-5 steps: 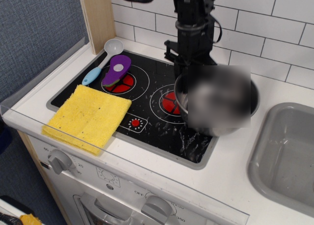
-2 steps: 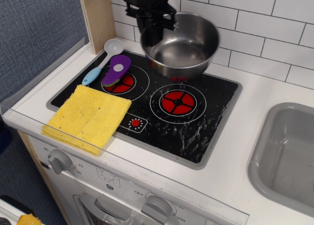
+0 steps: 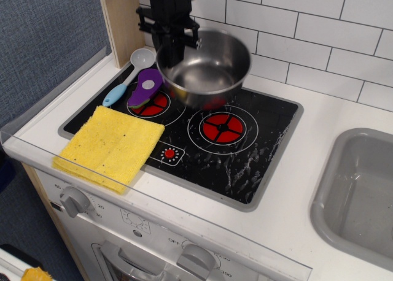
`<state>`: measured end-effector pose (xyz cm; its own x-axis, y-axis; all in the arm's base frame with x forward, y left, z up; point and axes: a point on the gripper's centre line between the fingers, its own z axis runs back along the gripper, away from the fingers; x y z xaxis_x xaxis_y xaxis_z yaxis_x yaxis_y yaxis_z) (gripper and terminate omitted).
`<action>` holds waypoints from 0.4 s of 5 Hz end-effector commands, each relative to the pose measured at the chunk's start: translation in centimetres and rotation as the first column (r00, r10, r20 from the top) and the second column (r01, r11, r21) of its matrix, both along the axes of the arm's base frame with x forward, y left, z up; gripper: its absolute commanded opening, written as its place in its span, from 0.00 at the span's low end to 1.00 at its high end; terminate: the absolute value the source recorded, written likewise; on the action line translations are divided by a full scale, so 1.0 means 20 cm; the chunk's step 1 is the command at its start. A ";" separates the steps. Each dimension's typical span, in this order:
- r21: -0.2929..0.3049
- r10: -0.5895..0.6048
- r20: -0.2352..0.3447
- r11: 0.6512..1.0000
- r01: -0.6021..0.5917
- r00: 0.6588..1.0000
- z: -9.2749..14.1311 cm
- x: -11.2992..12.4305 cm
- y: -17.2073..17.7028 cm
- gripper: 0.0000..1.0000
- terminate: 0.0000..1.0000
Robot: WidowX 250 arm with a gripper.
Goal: Put the pot directly to the right of the purple item.
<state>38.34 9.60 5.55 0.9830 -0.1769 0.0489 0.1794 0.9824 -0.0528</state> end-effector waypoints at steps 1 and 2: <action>0.036 -0.018 -0.002 0.999 0.018 1.000 0.02 0.01 0.00 1.00 0.00; 0.043 -0.006 -0.015 0.999 0.007 1.000 0.01 0.02 0.02 1.00 0.00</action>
